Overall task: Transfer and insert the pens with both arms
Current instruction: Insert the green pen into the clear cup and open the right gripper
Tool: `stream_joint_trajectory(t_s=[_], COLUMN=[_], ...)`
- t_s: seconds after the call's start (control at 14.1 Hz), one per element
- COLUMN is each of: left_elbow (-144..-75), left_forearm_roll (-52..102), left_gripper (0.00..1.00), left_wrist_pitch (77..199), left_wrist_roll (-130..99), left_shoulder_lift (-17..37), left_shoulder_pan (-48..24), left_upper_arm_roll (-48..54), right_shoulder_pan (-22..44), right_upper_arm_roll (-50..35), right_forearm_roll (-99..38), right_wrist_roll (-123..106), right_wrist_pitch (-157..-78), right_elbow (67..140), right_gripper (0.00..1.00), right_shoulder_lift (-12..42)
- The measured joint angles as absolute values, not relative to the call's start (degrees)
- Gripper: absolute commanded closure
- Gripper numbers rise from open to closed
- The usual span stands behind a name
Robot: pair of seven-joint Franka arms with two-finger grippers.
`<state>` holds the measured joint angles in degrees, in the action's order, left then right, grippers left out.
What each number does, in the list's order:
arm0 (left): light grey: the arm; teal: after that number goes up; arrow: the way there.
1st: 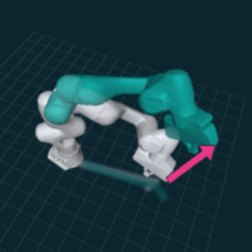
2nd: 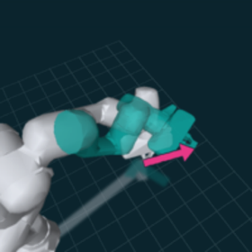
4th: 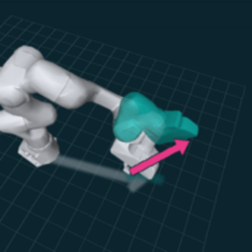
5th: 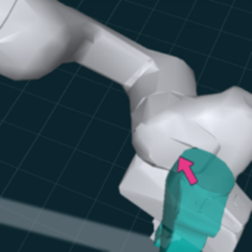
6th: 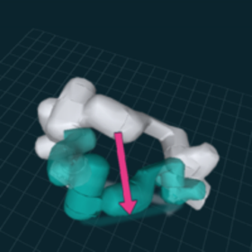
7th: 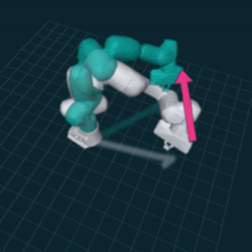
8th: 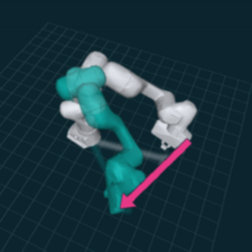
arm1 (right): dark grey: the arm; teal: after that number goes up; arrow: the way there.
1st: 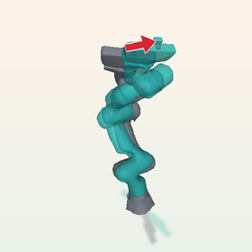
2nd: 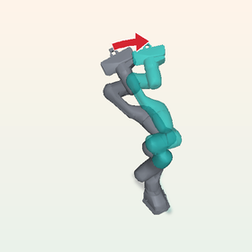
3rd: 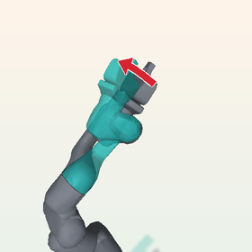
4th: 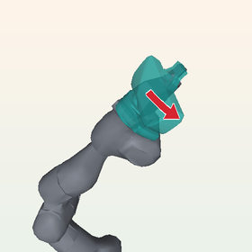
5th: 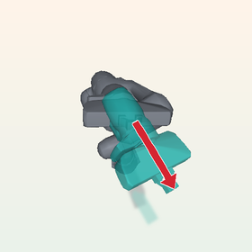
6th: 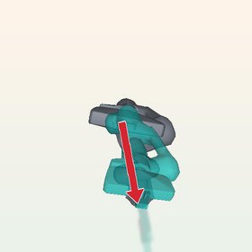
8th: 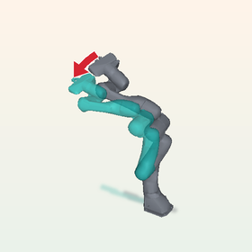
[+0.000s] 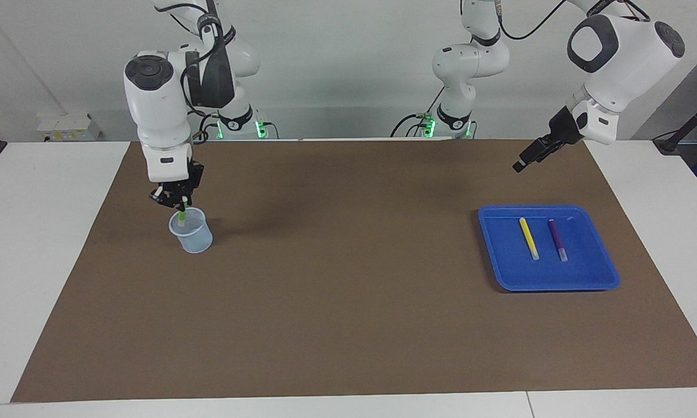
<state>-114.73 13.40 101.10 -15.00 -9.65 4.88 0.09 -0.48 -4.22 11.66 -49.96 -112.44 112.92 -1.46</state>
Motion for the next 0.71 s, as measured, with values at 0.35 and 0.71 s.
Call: stream_joint_trajectory(t_s=[0.35,0.71], left_elbow=[-115.5,-115.7], left_forearm_roll=[8.1,7.0], left_gripper=[0.02,0.07], left_wrist_pitch=[108.8,117.1], left_wrist_roll=[0.3,7.7], left_shoulder_lift=[-4.7,1.5], left_shoulder_pan=[5.2,5.6], left_upper_arm_roll=[0.0,0.0], right_shoulder_pan=[-1.2,-6.1], right_upper_arm_roll=[-4.3,-4.2], right_forearm_roll=[7.4,2.6], right_wrist_roll=[-44.9,-44.1], right_wrist_pitch=[-112.5,-113.5], right_elbow=[116.0,118.9], right_gripper=[1.00,0.15], right_shoulder_lift=[-2.0,-2.6])
